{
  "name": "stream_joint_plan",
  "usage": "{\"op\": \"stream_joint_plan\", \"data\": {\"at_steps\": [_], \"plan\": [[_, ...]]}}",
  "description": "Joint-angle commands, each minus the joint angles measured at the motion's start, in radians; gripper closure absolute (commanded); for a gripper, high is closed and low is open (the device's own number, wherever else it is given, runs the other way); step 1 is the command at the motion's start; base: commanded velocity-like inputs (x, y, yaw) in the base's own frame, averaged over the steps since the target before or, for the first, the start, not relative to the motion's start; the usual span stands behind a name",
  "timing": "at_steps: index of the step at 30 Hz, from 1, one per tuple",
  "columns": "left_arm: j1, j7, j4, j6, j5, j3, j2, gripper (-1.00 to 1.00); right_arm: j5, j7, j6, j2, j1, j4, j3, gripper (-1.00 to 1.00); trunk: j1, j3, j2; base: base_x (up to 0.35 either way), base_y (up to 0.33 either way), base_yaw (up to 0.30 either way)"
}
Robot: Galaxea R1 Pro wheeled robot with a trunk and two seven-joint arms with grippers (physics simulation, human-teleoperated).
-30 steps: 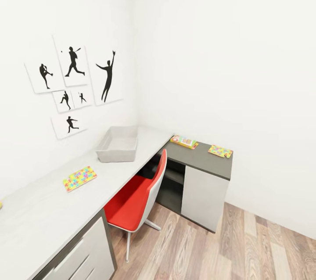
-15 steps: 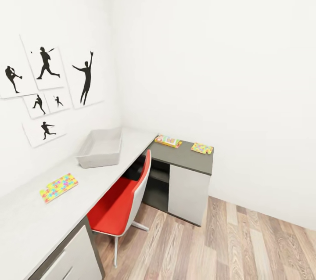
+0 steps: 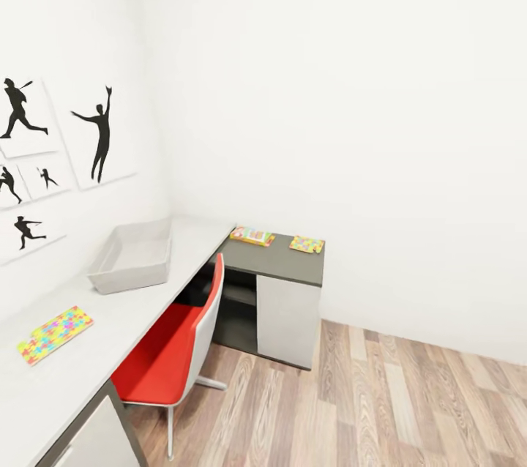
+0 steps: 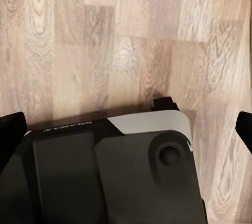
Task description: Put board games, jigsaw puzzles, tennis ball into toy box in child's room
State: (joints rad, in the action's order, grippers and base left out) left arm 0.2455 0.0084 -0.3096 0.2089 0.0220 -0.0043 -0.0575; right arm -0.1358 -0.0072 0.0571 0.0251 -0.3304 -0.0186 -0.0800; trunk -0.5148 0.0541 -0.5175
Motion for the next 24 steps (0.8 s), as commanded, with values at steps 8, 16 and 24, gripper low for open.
{"op": "stream_joint_plan", "data": {"at_steps": [8, 16, 24], "plan": [[0.0, 0.001, -0.002, 0.008, 0.003, 0.0, 0.001, -1.0, -0.003, 0.0, 0.003, 0.001, -0.001, -0.002, -0.007, -1.0, 0.03, -0.023, 0.054, 0.0, 0.0, -0.279], [0.0, 0.001, -0.002, 0.013, 0.004, 0.0, 0.001, -1.0, -0.002, 0.0, 0.002, 0.003, 0.0, -0.002, -0.006, -1.0, 0.061, -0.048, 0.11, 0.0, 0.0, -0.279], [0.0, 0.001, -0.002, 0.009, 0.005, 0.001, 0.002, -1.0, 0.0, 0.001, 0.001, 0.003, 0.001, -0.002, -0.004, -1.0, 0.065, -0.051, 0.117, -0.003, 0.0, -0.279]]}}
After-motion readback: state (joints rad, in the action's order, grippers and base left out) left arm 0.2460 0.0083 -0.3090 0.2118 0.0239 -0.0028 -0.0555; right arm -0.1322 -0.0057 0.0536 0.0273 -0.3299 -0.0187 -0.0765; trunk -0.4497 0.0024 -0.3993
